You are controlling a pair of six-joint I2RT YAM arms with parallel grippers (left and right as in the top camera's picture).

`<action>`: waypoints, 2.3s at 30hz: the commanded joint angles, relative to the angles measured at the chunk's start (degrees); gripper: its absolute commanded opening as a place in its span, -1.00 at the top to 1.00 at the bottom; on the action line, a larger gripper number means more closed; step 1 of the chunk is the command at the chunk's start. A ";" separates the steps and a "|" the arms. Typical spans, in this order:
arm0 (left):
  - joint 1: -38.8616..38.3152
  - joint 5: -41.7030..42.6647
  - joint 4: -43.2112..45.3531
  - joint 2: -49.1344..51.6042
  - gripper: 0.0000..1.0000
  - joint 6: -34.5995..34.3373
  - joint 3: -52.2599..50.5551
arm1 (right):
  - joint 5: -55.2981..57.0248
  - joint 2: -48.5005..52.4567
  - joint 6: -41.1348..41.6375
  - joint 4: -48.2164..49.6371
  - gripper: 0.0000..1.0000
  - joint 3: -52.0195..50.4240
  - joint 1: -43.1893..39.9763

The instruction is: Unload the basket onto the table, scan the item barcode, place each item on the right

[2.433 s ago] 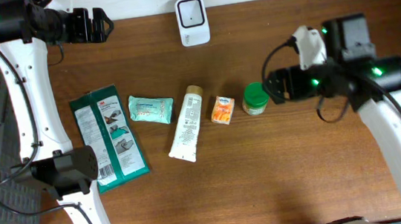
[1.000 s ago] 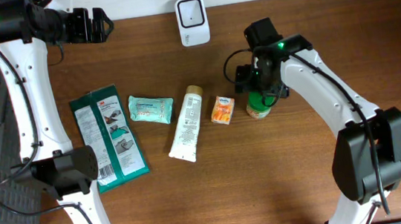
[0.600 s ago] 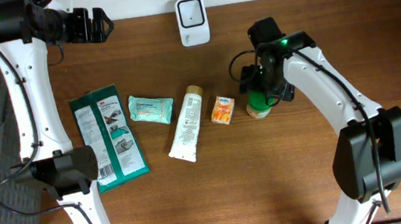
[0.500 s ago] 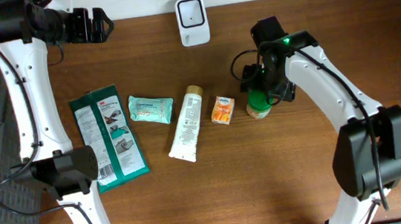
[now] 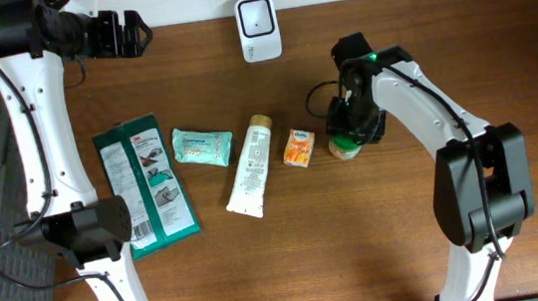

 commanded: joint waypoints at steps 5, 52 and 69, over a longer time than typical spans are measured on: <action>0.07 0.61 -0.09 -0.57 -0.99 1.11 0.44 | -0.17 -0.33 -16.90 -9.01 0.35 9.97 -1.64; 0.04 0.61 -0.07 -0.57 -0.98 1.11 0.44 | -4.04 2.14 -60.87 -14.27 -0.97 14.14 -1.60; 0.07 0.61 -0.09 -0.57 -0.98 1.11 0.44 | -7.65 2.21 -16.11 -16.76 -0.97 20.72 -1.51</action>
